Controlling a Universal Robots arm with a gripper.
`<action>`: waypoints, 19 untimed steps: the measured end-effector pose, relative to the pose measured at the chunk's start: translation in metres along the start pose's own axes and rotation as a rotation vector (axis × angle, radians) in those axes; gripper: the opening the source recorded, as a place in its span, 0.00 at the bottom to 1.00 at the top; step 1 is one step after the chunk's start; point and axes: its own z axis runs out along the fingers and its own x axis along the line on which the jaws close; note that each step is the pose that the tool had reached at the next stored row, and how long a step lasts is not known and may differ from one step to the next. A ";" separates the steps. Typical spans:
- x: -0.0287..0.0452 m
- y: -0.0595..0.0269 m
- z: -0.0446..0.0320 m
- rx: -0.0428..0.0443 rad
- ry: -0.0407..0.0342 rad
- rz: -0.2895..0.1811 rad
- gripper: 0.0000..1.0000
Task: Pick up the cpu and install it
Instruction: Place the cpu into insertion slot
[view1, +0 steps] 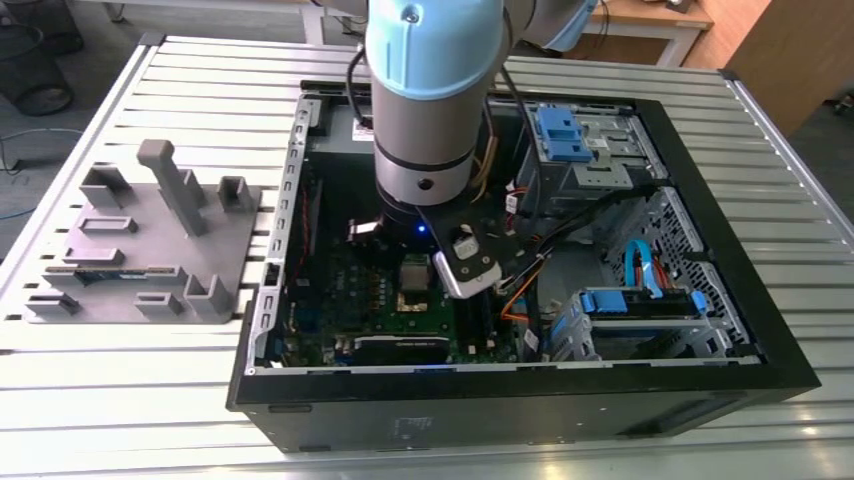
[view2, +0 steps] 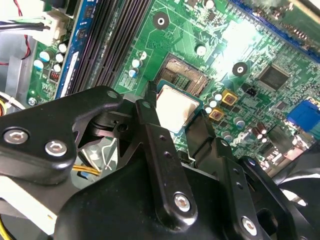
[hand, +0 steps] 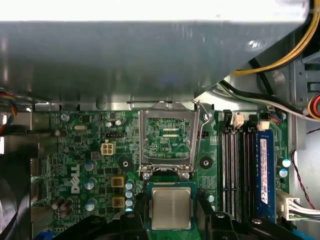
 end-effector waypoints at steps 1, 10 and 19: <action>0.0000 -0.0006 0.0006 0.0006 0.0000 0.000 0.47; 0.0000 -0.0049 0.0054 0.0112 -0.0003 0.000 0.47; 0.0000 -0.0071 0.0093 0.0221 -0.0006 -0.001 0.47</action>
